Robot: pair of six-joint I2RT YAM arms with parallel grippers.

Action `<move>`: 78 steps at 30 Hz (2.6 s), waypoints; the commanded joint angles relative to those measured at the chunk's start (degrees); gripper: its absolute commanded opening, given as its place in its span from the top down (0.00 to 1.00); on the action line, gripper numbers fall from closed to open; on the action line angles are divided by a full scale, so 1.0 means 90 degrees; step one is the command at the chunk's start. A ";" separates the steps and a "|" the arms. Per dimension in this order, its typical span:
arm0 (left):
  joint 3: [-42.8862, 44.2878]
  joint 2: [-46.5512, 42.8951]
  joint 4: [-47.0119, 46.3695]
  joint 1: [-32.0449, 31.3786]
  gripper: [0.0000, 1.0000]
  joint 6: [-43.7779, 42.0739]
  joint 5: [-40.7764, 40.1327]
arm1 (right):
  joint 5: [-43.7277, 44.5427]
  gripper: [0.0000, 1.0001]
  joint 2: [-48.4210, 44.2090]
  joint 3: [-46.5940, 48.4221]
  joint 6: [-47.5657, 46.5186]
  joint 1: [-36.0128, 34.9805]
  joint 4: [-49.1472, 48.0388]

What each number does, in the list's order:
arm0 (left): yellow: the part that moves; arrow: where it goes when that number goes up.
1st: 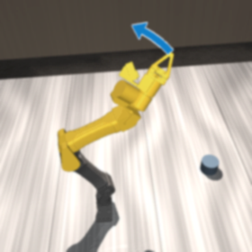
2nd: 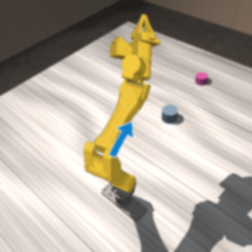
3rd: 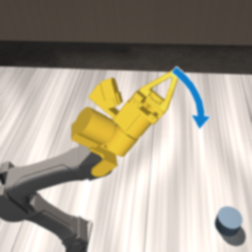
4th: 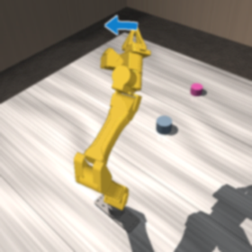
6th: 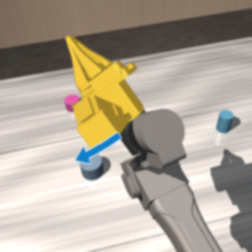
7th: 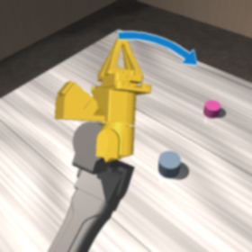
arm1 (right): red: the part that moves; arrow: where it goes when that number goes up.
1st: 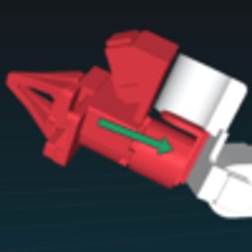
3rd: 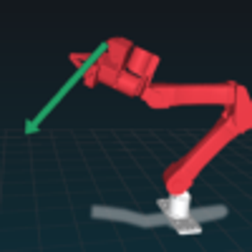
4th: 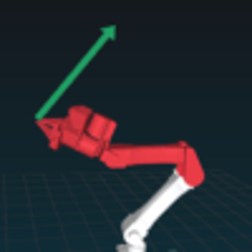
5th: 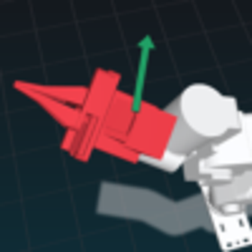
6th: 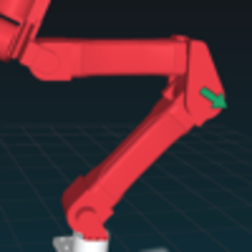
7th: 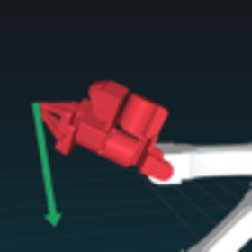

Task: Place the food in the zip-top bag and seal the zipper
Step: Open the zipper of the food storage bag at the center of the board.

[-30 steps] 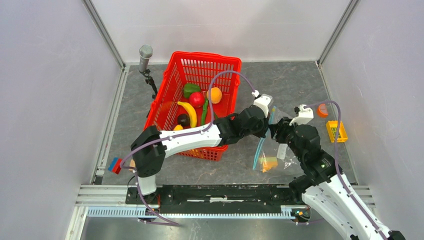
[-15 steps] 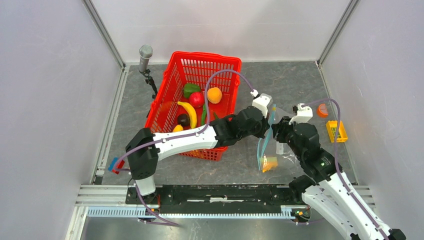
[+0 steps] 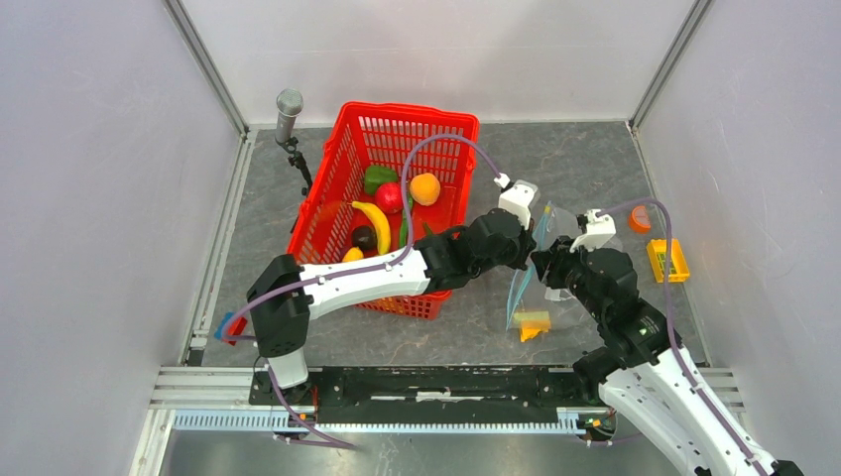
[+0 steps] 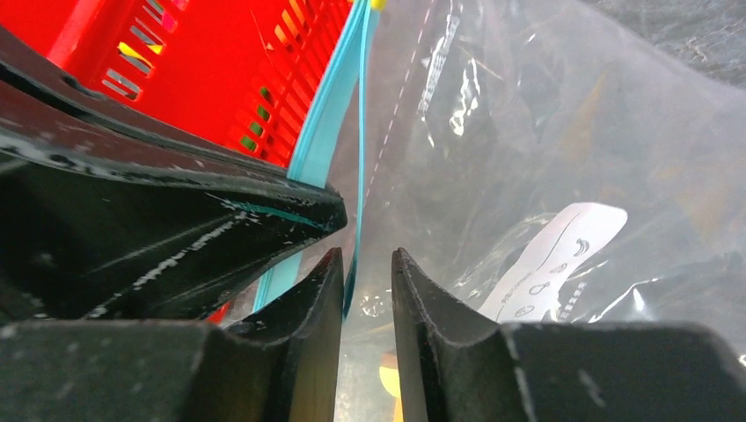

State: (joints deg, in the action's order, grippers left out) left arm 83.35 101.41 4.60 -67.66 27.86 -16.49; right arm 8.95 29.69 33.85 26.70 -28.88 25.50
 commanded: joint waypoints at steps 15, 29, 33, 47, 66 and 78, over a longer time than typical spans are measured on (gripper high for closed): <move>0.0262 -0.0188 0.0569 0.0043 0.98 -0.0086 -0.1294 | 0.0831 1.00 -0.0101 0.0687 -0.0491 -0.0032 0.1103; 0.0779 0.0503 0.1149 0.0246 0.98 -0.0786 -0.2230 | 0.0262 1.00 -0.0260 0.2359 -0.1025 -0.0028 0.2899; 0.0914 0.0577 0.1172 0.0250 0.98 -0.0828 -0.2180 | -0.0195 1.00 0.0029 0.2266 -0.1153 -0.0030 0.2924; 0.0675 0.0117 0.1090 0.0260 0.28 -0.0728 -0.0416 | 0.0873 1.00 0.0932 0.1394 -0.0741 -0.0036 0.1255; 0.0402 0.0022 0.0923 0.0278 0.18 -0.0106 0.0485 | 0.0795 1.00 0.1188 0.1561 -0.0656 -0.0033 0.0807; 0.0116 0.0350 0.0401 0.0279 0.81 0.0162 0.0687 | 0.0778 1.00 0.1077 0.2167 -0.0771 -0.0033 0.1141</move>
State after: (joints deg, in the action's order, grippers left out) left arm 85.69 104.75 13.15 -65.32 26.02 -11.29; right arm 15.49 40.34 50.50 20.14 -29.15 35.20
